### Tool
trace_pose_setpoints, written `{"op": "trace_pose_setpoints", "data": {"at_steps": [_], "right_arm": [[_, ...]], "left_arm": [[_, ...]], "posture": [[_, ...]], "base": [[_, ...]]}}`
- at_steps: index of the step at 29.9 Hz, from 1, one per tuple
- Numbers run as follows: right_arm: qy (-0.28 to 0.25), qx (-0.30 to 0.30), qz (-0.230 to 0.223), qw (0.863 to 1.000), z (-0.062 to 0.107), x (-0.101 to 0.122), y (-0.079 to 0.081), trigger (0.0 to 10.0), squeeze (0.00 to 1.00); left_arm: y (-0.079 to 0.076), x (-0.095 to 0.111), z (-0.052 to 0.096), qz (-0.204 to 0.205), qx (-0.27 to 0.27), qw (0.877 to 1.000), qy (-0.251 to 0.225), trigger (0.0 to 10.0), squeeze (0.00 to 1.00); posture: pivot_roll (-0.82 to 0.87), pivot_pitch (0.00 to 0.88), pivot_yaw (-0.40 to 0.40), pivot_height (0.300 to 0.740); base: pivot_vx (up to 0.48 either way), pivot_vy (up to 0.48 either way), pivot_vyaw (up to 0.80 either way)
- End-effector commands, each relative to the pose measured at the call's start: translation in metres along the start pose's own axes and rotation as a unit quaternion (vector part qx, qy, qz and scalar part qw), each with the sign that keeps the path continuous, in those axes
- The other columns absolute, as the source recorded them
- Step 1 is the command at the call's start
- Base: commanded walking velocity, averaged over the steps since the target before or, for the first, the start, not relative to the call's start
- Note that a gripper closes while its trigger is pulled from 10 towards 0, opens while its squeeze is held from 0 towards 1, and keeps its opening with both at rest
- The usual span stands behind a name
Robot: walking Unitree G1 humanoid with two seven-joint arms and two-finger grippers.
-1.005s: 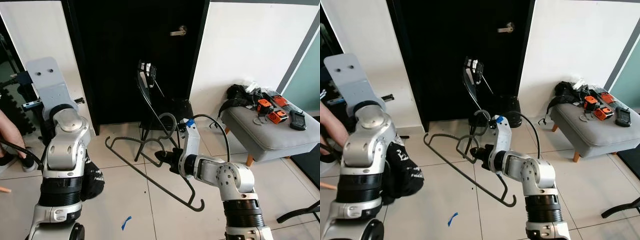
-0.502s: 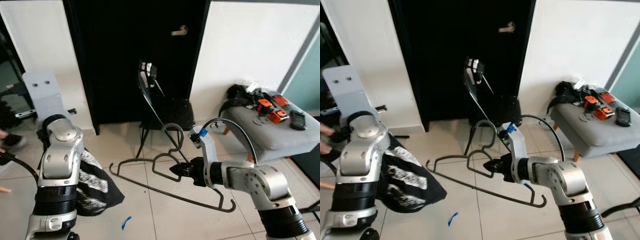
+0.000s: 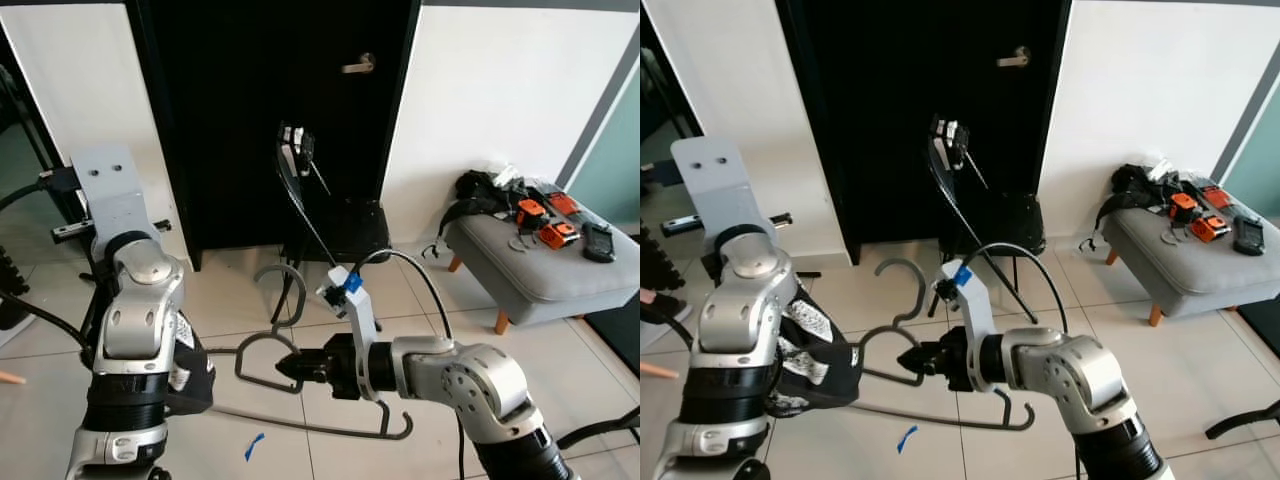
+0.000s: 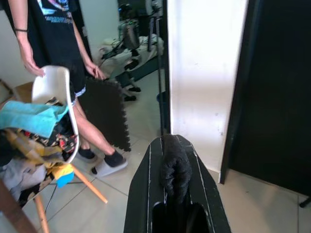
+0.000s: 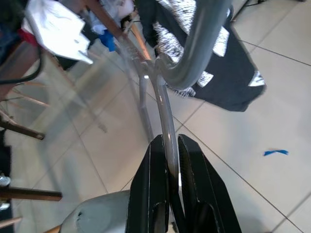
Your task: Hang hanger
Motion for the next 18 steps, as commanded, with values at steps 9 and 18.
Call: {"op": "trace_pose_setpoints", "data": {"at_steps": [9,18], "right_arm": [[-0.023,-0.005,-0.071,0.997,-0.028,0.005,0.003,10.0,0.0],[-0.001,0.005,-0.082,0.997,-0.047,-0.004,0.014,10.0,0.0]], "left_arm": [[0.002,0.008,-0.002,0.002,0.009,1.0,-0.009,10.0,0.0],[0.0,0.009,-0.001,0.005,0.009,1.0,-0.009,10.0,0.0]], "posture": [[-0.02,0.023,-0.028,0.74],[-0.02,0.022,-0.024,0.74]], "base": [[0.0,0.0,0.0],[0.0,0.0,0.0]]}}
Point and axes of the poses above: a point about 5 cm out from each wrist's last joint towards the gripper, its own z axis pointing back from the gripper into the wrist, its own x axis along the axis of the wrist's last joint, y = z × x, the point moved 4 cm from there along -z, pointing out of the wrist towards the gripper, and after that the axes turned 12 degrees about -z, right-handed, at the moved point
